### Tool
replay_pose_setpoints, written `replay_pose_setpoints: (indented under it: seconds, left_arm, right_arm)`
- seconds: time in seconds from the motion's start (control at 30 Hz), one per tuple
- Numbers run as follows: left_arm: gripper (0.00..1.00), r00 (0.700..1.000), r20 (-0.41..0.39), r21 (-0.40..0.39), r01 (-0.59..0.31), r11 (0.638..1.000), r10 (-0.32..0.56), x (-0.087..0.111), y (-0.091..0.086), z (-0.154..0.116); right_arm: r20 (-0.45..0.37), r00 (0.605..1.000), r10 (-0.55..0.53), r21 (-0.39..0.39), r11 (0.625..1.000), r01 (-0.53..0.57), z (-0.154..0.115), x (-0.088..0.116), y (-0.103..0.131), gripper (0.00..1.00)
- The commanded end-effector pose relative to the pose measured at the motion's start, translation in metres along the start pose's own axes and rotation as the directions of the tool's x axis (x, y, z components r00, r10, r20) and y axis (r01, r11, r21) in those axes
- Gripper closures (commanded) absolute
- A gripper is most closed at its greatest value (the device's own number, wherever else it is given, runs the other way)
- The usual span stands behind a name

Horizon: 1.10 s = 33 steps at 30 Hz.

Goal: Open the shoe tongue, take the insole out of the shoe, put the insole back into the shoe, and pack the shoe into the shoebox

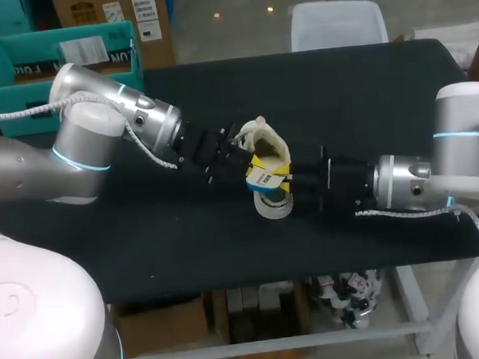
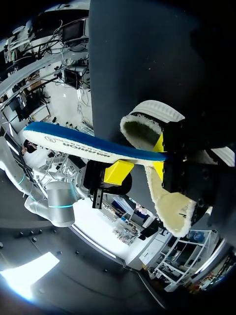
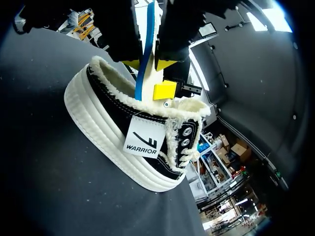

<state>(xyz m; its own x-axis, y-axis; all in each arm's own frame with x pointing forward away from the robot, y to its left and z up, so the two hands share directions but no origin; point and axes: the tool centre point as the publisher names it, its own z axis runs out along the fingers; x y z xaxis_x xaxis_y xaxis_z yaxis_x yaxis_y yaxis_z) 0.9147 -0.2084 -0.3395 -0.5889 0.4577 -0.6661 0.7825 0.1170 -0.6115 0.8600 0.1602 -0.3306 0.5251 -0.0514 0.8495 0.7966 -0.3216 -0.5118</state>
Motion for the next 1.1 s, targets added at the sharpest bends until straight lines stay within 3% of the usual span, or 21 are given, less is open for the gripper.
replay_pose_setpoints:
  seconds: [0.03, 0.17, 0.23, 0.3, 0.47, 0.57, 1.1]
  left_arm:
    - [1.00, 1.000, 0.006, -0.006, 0.002, 1.000, -0.002, 0.003, -0.001, 0.003]
    - [1.00, 1.000, 0.005, 0.006, -0.005, 1.000, 0.005, 0.004, -0.009, -0.001]
    - [0.86, 1.000, 0.008, 0.010, -0.017, 1.000, 0.017, 0.004, -0.014, -0.004]
    - [0.82, 0.999, 0.012, 0.024, -0.032, 0.999, 0.031, 0.005, -0.019, -0.006]
    - [0.89, 0.999, 0.009, 0.041, -0.050, 0.998, 0.049, 0.006, -0.026, -0.003]
    - [1.00, 0.999, 0.003, 0.043, -0.053, 0.998, 0.053, 0.005, -0.025, 0.000]
    - [1.00, 1.000, -0.012, 0.009, -0.006, 1.000, 0.006, -0.006, 0.009, 0.002]
  right_arm:
    - [0.000, 1.000, 0.002, 0.012, 1.000, -0.002, 0.003, -0.003, 0.004, 1.00]
    - [0.004, 1.000, 0.001, 0.011, 1.000, -0.001, 0.003, -0.003, 0.005, 1.00]
    - [0.004, 1.000, -0.001, 0.009, 1.000, 0.001, 0.002, -0.003, 0.005, 1.00]
    - [0.004, 1.000, -0.005, 0.005, 1.000, 0.005, 0.002, -0.002, 0.005, 1.00]
    - [0.003, 1.000, -0.007, 0.004, 1.000, 0.007, 0.002, -0.002, 0.005, 1.00]
    - [0.006, 1.000, -0.006, 0.004, 1.000, 0.006, 0.003, -0.002, 0.007, 1.00]
    - [0.012, 1.000, 0.018, 0.014, 1.000, -0.018, 0.015, -0.001, 0.038, 1.00]
